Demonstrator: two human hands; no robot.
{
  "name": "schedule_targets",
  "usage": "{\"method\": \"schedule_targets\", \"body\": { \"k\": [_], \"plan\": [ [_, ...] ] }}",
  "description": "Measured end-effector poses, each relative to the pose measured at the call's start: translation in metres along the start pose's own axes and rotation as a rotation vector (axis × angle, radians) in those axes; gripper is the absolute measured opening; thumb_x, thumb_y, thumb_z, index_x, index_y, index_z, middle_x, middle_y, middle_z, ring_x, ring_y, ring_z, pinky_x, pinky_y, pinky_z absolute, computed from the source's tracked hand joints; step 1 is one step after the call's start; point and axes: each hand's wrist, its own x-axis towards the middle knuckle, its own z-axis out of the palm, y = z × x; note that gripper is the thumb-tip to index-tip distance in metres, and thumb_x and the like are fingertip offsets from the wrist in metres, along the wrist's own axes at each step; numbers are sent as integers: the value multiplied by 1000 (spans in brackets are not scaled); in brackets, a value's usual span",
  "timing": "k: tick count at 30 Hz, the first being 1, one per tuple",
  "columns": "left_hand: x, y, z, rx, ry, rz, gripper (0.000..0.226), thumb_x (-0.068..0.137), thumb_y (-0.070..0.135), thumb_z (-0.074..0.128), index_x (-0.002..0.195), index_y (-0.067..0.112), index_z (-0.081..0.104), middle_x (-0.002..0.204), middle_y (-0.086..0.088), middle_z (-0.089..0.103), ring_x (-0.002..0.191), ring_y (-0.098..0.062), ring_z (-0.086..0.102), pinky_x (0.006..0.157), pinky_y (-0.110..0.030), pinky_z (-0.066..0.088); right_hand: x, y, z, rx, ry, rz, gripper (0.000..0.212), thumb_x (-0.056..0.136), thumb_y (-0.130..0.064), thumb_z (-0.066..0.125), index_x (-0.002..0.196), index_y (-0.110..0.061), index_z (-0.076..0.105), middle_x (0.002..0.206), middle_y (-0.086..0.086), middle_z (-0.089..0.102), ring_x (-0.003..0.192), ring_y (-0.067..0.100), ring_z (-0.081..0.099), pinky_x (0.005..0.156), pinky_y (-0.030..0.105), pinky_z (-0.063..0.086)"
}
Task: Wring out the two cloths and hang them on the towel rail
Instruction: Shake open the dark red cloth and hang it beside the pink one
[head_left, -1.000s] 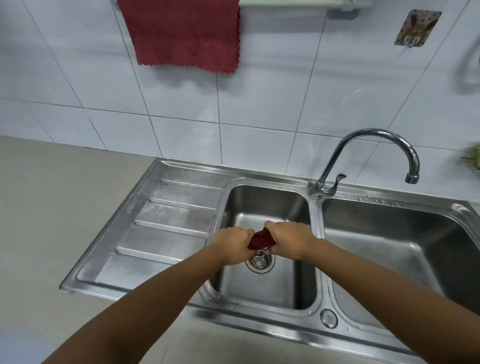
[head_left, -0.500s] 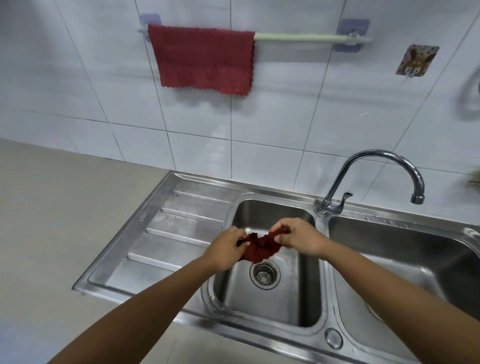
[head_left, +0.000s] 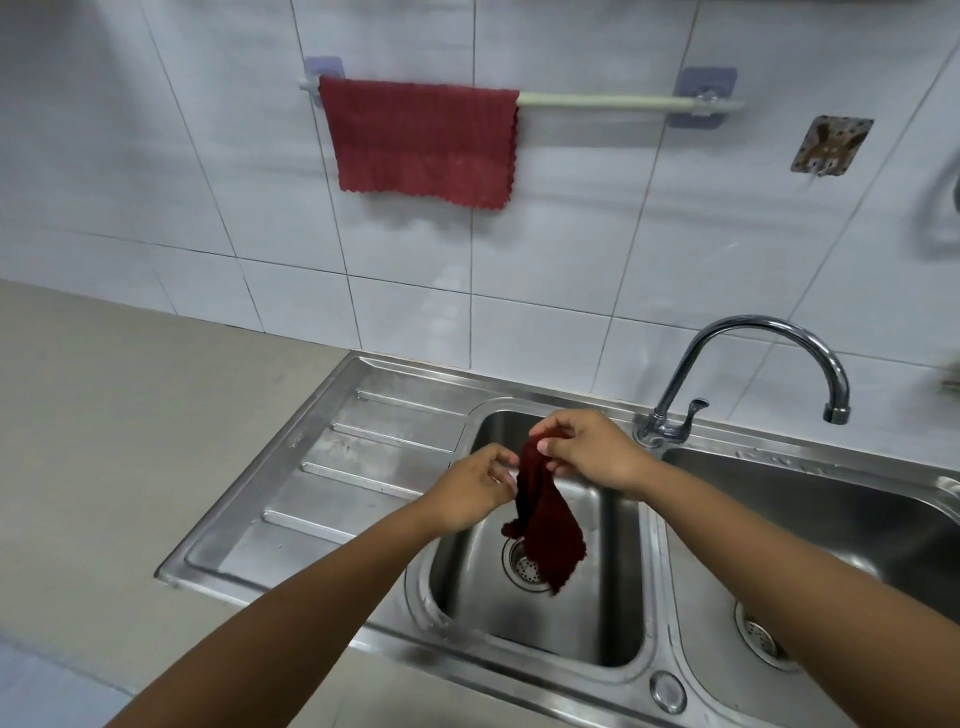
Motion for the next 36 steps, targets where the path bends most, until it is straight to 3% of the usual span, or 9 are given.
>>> {"method": "schedule_targets", "body": {
  "k": [4,6,9,11,14,18,25,30,36],
  "plan": [
    [7,2,7,68,96,23,37,88,22,68,123,24,54,88,7,60,81,-12,61,79,-27,50,-6,-4,-7,-19,-99,10,30,85,14,53,96,-14,57,82,12,65,69,20,59,69,31,51],
    [10,6,9,121,79,52,26,86,24,70,110,29,61,91,3,61,80,-15,62,76,-30,53,-9,-6,-11,-19,-95,14,27,85,12,55,91,-14,52,77,10,65,68,20,60,70,31,52],
    [15,9,10,278,116,54,22,84,29,71,72,34,53,88,-1,56,72,-16,58,69,-33,51,-11,-12,-16,-72,-12,17,15,90,0,62,89,-13,54,74,5,65,61,16,61,61,23,51],
    [16,10,7,324,172,46,28,84,29,72,69,30,48,84,3,50,72,-15,53,66,-28,42,-11,-12,-22,-258,106,-26,4,89,-14,67,89,-12,64,71,4,66,61,18,62,65,28,51],
    [14,12,-3,357,164,64,22,85,24,69,81,19,48,75,4,52,70,-17,52,62,-28,38,-11,-10,-28,-427,222,-67,12,89,-27,67,89,-16,72,68,-3,65,74,20,64,75,32,50],
    [11,15,-17,461,126,97,22,88,31,66,91,17,50,74,4,54,68,-17,52,61,-29,39,-12,-11,-24,-399,308,-95,16,92,-26,63,97,-20,77,91,1,75,88,18,64,78,27,47],
    [4,19,-48,485,133,45,44,82,59,63,62,27,39,59,8,44,56,-11,42,57,-31,31,-5,-23,-23,-185,341,-88,22,93,-27,61,92,-11,76,91,11,74,92,26,65,81,33,48],
    [2,33,-54,363,153,108,12,86,31,67,84,30,55,81,11,58,79,-16,57,69,-27,42,3,-38,-21,-94,171,-131,27,89,-35,64,85,-9,72,90,15,72,88,28,68,83,38,52],
    [0,60,-44,103,242,203,23,90,18,65,112,22,65,100,9,67,86,-6,61,67,-7,45,6,-38,-11,-111,50,-138,15,85,-27,72,76,-16,74,88,12,74,78,14,63,90,45,51]
  ]
}}
